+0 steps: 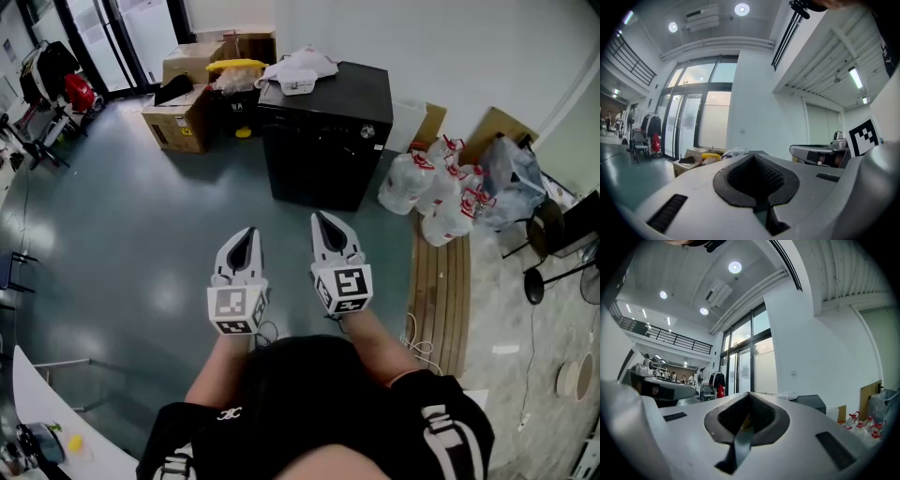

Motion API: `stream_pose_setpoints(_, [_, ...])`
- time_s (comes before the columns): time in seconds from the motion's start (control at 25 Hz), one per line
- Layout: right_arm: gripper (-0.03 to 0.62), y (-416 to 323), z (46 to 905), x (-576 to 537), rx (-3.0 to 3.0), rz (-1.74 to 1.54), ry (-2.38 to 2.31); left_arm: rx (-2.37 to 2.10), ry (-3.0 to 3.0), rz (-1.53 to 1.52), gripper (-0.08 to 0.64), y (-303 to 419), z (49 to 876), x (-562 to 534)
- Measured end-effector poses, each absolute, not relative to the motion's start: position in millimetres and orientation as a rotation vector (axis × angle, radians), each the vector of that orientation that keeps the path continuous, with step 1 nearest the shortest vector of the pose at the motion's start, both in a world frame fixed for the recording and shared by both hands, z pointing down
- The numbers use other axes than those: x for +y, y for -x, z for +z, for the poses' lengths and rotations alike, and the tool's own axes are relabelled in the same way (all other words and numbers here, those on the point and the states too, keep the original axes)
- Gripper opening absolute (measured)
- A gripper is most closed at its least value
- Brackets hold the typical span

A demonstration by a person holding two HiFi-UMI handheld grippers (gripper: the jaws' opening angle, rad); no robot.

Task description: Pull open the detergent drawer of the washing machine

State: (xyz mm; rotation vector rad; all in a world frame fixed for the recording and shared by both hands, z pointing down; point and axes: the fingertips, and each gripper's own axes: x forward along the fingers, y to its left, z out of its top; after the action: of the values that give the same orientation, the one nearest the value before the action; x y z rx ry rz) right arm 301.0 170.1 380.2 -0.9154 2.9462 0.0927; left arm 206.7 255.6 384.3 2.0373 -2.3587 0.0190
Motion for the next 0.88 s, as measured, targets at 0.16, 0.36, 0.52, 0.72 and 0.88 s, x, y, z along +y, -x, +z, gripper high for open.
stream_pose_setpoints(0.16, [0.002,-280.6,376.8,168.2,2.933,0.109,0.923,-2.351,-2.051,0.014,0.002,-186.2,381.9,252.3])
stream_pose_setpoints(0.36, [0.001,-259.0,376.6,165.1,2.906,0.104,0.95,-2.357,-2.075,0.019,0.002,-160.9,379.4,251.4])
stream_pose_setpoints(0.52, [0.002,-240.2,377.5,157.6,2.915,0.095,0.925,-2.352,-2.07,0.006,0.002,-142.7,379.3,244.0])
stream_pose_setpoints(0.72, [0.002,-209.9,380.1,134.7,2.907,0.102,0.918,-2.372,-2.061,0.004,0.002,-111.8,384.3,226.0])
stream_pose_setpoints(0.88, [0.001,-180.9,387.3,107.9,2.909,0.115,0.911,-2.386,-2.051,0.015,0.002,-83.1,393.0,203.4])
